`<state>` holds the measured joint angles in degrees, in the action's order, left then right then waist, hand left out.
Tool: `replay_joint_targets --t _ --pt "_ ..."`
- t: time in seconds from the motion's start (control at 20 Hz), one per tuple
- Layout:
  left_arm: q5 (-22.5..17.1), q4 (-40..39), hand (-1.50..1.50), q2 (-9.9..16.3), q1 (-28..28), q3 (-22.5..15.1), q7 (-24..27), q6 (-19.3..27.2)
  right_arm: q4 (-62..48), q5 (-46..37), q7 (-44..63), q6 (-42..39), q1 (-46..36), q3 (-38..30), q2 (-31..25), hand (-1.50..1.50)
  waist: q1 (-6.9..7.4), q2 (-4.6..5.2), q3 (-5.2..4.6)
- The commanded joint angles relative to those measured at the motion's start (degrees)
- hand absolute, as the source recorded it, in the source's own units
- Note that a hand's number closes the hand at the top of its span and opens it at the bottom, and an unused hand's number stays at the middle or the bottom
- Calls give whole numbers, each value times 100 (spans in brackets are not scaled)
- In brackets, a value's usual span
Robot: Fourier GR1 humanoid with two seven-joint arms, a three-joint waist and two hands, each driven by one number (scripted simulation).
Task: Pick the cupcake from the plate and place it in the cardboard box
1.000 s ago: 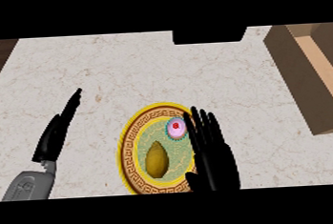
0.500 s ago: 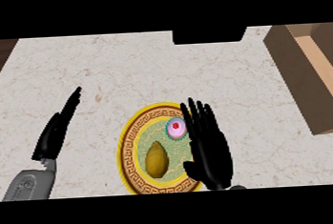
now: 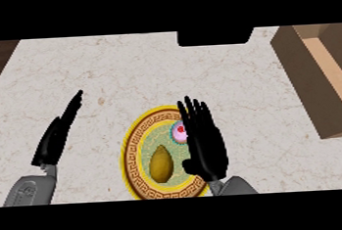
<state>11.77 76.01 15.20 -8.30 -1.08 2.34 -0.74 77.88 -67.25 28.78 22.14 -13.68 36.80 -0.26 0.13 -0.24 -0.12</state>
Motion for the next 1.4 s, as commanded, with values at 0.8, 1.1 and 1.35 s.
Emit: replay_joint_targets --t 0.8,1.1,1.35 --pt "49 -139 0 -4 19 405 245 -275 -1603 -1180 93 1947 -523 177 25 150 4 37 12" --pt "262 357 0 -266 101 188 -247 -192 -466 -1770 862 1133 -608 179 24 150 -3 13 12" --pt "326 42 0 -241 171 271 97 -112 -203 -793 -36 751 -276 137 -883 150 -30 24 10"
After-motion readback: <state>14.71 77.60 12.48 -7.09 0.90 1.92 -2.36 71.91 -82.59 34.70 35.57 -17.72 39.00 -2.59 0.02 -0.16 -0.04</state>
